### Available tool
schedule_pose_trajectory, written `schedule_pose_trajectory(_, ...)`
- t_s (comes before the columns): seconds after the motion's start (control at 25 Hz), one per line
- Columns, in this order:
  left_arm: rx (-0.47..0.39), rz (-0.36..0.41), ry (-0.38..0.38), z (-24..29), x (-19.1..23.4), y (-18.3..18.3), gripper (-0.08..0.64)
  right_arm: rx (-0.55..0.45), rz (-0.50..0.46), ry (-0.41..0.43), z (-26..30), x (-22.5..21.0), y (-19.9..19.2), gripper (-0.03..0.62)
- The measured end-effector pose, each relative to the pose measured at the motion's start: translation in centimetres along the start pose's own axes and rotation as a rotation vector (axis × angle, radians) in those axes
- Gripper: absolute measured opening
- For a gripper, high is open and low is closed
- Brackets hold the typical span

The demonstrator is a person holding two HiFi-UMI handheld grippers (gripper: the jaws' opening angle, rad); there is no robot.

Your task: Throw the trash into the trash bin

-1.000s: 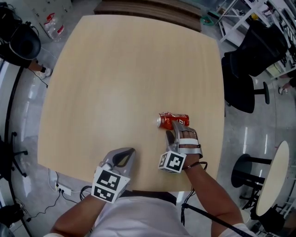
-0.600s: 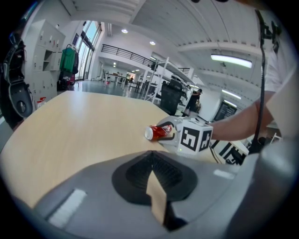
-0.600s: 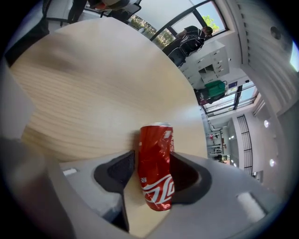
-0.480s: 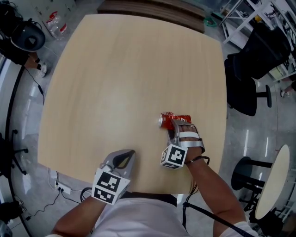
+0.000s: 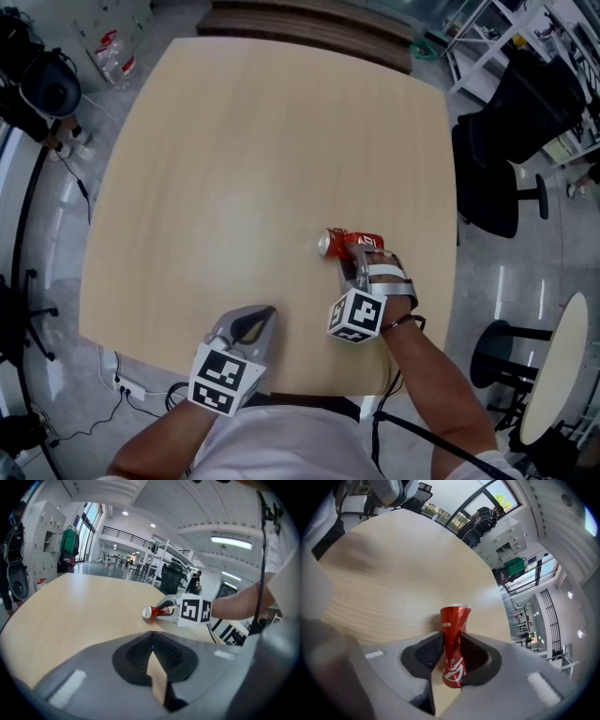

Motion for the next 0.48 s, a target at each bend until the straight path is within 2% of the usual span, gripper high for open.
schedule_pose_trajectory(0.2,-0.031,0.017,-0.019,-0.7,0.1,0.5,0.008,-0.055,0.148,-0.028,-2.0,-0.5,1.2,0.1)
schedule_pose_trajectory(0.48,-0.047,0.061,-0.055,-2.7,0.4,1.0,0.008,-0.094,0.302,-0.072,-5.8,-0.4,2.9,0.098)
Point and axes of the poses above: the fingertips, and each gripper's own axes: z forward along the fingers, x to its left, y out of its top, the point moved 3 cm from there along -z, backward along the fingers, and after that the axes turned 4 degrees about y, right-handed, at the moved point
